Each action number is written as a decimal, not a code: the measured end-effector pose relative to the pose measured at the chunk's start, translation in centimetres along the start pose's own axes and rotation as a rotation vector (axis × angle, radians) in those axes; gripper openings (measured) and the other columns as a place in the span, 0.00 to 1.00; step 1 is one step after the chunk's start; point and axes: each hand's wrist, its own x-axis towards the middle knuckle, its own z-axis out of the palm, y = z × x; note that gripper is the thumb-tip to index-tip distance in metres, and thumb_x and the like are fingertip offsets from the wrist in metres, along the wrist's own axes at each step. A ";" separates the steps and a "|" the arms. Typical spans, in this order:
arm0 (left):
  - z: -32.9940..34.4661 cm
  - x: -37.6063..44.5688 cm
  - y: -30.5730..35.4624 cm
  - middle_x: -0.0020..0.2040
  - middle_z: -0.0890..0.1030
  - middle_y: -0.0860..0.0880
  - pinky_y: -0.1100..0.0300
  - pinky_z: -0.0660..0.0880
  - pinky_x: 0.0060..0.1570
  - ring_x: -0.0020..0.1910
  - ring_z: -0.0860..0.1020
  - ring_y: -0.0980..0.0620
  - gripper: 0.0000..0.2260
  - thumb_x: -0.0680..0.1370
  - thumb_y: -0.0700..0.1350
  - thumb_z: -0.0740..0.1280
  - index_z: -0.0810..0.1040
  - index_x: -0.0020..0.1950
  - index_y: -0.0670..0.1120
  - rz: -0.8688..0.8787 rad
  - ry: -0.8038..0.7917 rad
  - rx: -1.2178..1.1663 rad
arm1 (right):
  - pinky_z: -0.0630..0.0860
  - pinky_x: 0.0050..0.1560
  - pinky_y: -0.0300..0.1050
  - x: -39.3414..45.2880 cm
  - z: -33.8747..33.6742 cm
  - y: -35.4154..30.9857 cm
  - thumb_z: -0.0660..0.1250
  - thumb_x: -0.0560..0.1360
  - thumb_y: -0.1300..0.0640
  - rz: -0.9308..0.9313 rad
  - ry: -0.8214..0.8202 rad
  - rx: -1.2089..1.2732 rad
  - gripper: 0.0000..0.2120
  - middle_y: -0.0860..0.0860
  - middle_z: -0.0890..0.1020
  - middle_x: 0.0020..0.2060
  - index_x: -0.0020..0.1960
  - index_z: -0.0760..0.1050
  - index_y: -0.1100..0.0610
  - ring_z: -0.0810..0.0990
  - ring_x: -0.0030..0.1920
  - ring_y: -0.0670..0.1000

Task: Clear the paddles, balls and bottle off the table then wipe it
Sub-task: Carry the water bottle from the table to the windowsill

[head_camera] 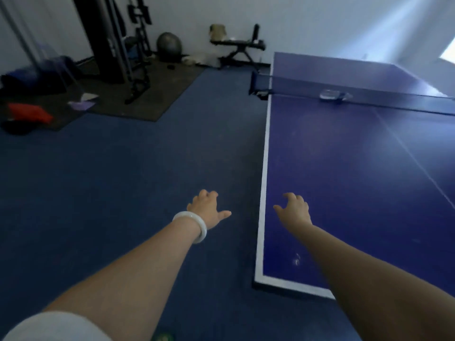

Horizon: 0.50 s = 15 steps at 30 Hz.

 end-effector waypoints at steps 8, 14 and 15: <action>-7.8 12.8 -4.3 0.74 0.62 0.46 0.47 0.64 0.70 0.71 0.64 0.44 0.32 0.78 0.61 0.64 0.59 0.77 0.47 0.211 -0.081 0.074 | 0.66 0.68 0.55 5.5 2.2 -7.5 0.66 0.79 0.52 0.207 0.129 0.034 0.27 0.58 0.68 0.70 0.75 0.62 0.59 0.65 0.70 0.60; -10.2 21.8 -6.1 0.74 0.62 0.46 0.47 0.64 0.70 0.72 0.63 0.43 0.33 0.78 0.61 0.64 0.59 0.77 0.48 0.291 -0.162 0.135 | 0.65 0.68 0.55 11.7 4.6 -10.7 0.65 0.80 0.50 0.319 0.116 0.013 0.28 0.58 0.67 0.71 0.75 0.61 0.59 0.65 0.70 0.61; -10.6 23.7 -6.2 0.74 0.62 0.46 0.47 0.64 0.70 0.72 0.63 0.43 0.33 0.78 0.61 0.64 0.59 0.77 0.48 0.301 -0.168 0.139 | 0.65 0.68 0.55 13.4 5.0 -11.2 0.66 0.79 0.50 0.333 0.121 0.014 0.29 0.58 0.67 0.71 0.75 0.61 0.59 0.65 0.70 0.61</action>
